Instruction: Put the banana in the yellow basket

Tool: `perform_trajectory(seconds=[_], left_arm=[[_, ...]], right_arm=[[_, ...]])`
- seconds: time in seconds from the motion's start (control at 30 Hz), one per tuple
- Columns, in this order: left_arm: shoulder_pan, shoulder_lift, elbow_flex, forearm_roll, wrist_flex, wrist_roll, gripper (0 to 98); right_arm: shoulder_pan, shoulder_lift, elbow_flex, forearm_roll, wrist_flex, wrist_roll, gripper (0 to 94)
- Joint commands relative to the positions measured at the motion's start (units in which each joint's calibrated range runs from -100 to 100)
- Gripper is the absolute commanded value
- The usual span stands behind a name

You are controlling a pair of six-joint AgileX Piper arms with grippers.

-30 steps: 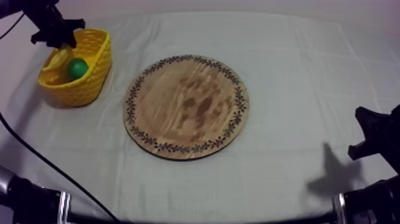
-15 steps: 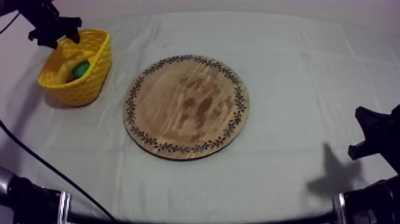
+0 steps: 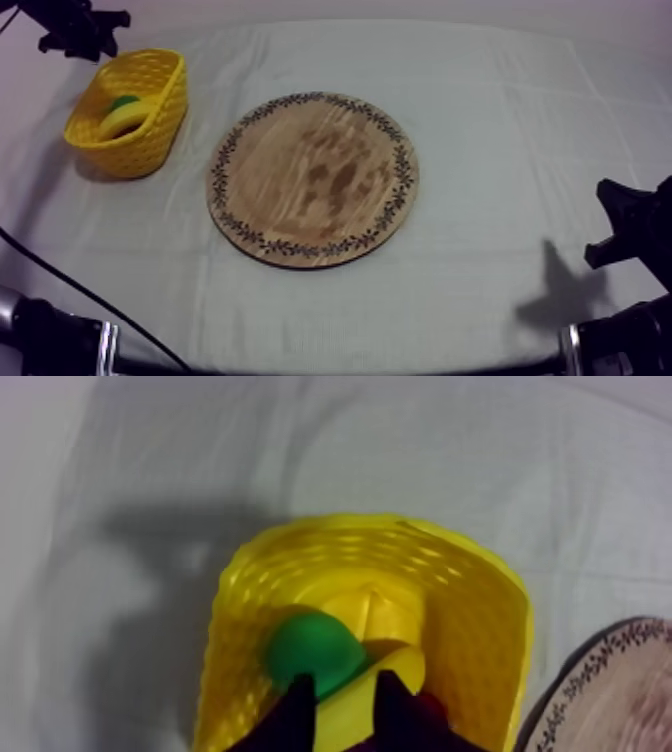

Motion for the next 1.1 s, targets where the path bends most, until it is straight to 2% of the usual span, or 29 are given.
perform_trajectory(seconds=[0.0, 0.17, 0.5, 0.67, 1.07], left_arm=[[0.19, -1.97, 0.51, -0.13, -0.12, -0.04, 7.1], [0.46, -7.69, 2.74, -0.10, 0.06, 0.28, 1.2], [-0.01, -25.62, 10.21, 0.12, 0.90, 0.00, 0.0], [-1.33, -37.51, 16.03, -0.61, -3.08, 0.00, 0.0], [-3.13, -64.02, 35.03, -0.71, -8.90, -1.78, 0.0]], right_arm=[[0.00, 0.00, -0.03, 0.00, 0.05, -0.11, 0.3], [0.00, 0.00, -0.03, 0.00, 0.05, -0.11, 0.3], [0.00, 0.00, -0.03, 0.00, 0.05, -0.11, 0.3], [0.00, 0.00, -0.03, 0.00, 0.05, -0.11, 0.3], [0.00, 0.00, -0.03, 0.00, 0.05, -0.11, 0.3]])
